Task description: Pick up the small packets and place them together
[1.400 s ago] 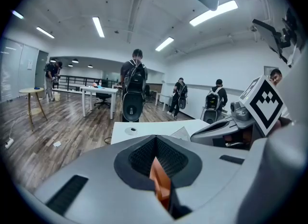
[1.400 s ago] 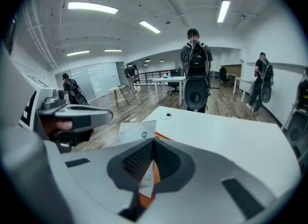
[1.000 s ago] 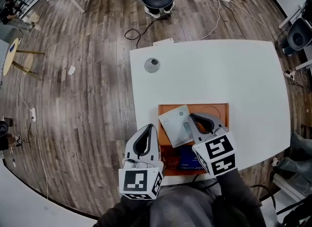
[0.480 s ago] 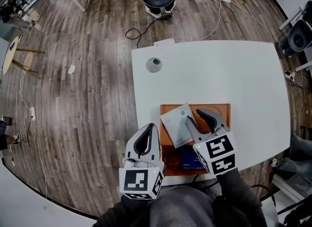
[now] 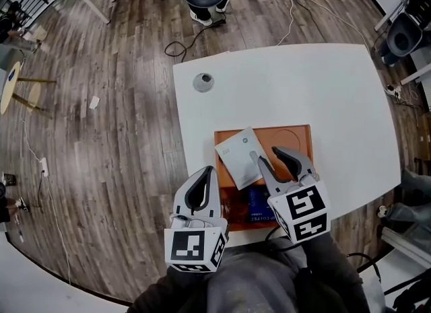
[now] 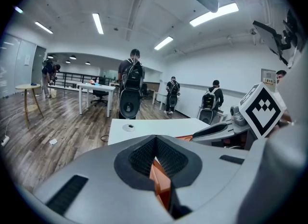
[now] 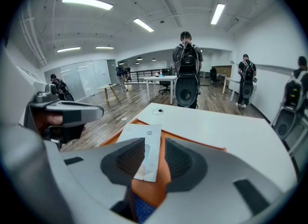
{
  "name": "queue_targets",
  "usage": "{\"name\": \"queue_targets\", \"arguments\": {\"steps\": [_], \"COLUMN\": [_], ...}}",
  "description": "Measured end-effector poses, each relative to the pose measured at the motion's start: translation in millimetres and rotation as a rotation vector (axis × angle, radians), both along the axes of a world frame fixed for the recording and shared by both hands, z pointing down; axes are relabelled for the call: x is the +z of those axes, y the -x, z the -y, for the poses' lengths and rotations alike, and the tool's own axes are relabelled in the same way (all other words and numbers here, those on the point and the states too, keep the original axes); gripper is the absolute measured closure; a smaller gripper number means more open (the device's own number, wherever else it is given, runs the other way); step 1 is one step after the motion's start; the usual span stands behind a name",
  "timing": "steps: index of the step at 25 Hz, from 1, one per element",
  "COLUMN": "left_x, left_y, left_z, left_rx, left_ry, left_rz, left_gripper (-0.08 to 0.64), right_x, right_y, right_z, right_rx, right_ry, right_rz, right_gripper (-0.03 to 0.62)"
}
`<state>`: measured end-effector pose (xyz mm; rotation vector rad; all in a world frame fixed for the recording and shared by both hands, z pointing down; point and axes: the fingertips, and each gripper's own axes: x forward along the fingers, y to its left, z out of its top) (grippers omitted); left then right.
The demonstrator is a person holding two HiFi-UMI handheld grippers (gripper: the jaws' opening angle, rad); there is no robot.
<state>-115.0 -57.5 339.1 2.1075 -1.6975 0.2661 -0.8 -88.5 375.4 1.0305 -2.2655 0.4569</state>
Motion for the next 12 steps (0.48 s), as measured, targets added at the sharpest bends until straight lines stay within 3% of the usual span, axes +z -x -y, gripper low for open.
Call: {"name": "queue_targets", "arguments": {"steps": [12], "left_x": [1.1], "left_y": [-30.3], "left_z": [-46.9], "left_rx": [0.124], "left_ry": [-0.012], "left_rz": [0.002], "left_gripper": [0.565], "right_x": [5.9], "right_y": [-21.7], "right_z": [-70.0], "right_rx": [0.095], "right_ry": [-0.001], "right_rz": [0.019], "right_gripper": [0.472]}}
